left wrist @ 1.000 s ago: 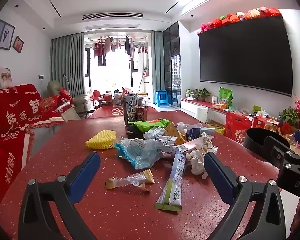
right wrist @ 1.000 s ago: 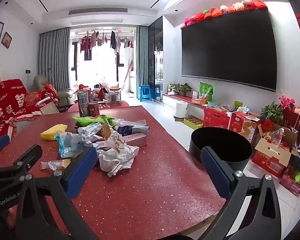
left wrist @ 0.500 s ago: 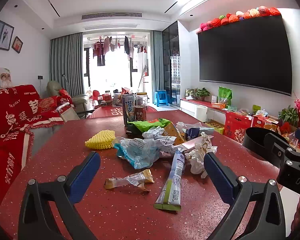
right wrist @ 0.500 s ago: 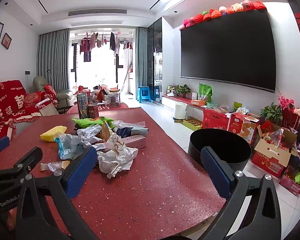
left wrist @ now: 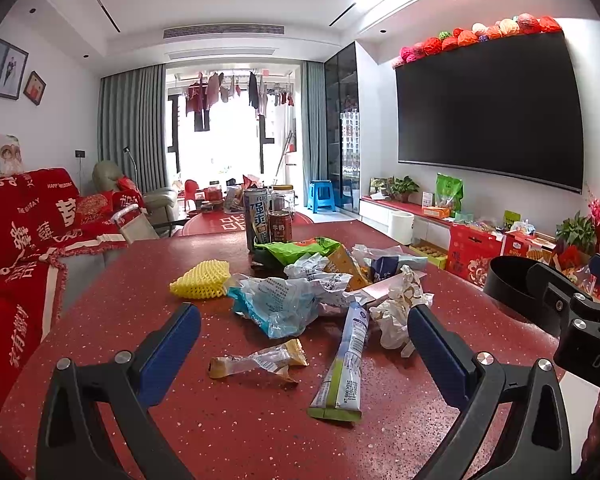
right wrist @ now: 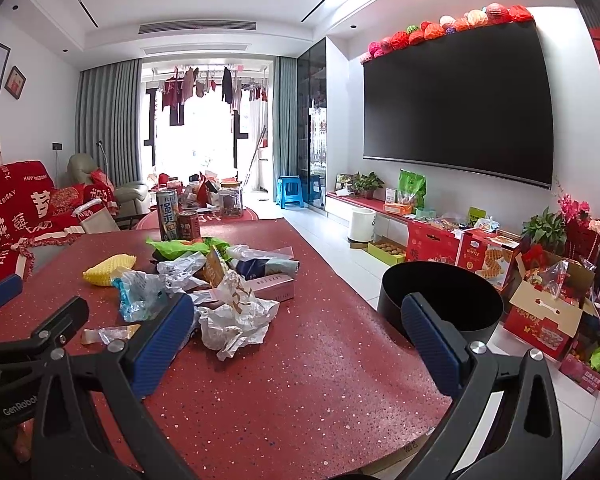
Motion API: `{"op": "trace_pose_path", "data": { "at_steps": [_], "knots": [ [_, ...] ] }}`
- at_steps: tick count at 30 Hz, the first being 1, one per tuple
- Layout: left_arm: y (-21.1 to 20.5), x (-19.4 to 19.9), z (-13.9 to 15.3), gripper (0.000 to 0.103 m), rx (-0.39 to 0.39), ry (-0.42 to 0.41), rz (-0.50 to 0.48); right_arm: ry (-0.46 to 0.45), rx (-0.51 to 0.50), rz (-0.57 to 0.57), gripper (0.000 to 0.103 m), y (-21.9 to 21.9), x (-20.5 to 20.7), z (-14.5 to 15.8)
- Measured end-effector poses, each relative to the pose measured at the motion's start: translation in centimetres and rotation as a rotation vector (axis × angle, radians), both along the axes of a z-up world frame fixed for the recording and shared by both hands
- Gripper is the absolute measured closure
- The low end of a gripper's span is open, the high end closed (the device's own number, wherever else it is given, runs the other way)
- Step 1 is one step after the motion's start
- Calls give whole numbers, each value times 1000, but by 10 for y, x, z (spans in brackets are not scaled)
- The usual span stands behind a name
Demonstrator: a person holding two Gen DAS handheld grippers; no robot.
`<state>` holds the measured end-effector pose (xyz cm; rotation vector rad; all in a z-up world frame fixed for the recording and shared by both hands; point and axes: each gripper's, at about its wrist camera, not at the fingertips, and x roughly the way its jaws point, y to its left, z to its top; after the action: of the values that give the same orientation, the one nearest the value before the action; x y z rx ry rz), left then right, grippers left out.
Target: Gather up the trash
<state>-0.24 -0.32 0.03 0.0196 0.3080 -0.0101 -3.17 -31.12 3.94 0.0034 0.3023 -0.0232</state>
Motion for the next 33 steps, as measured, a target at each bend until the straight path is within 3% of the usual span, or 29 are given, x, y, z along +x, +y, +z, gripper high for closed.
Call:
{"op": "trace_pose_path", "data": {
  "at_steps": [33],
  "knots": [
    [-2,-2,3,0,-1,-5,-7,-10,-1,0,0,1,-1,4]
  ]
}}
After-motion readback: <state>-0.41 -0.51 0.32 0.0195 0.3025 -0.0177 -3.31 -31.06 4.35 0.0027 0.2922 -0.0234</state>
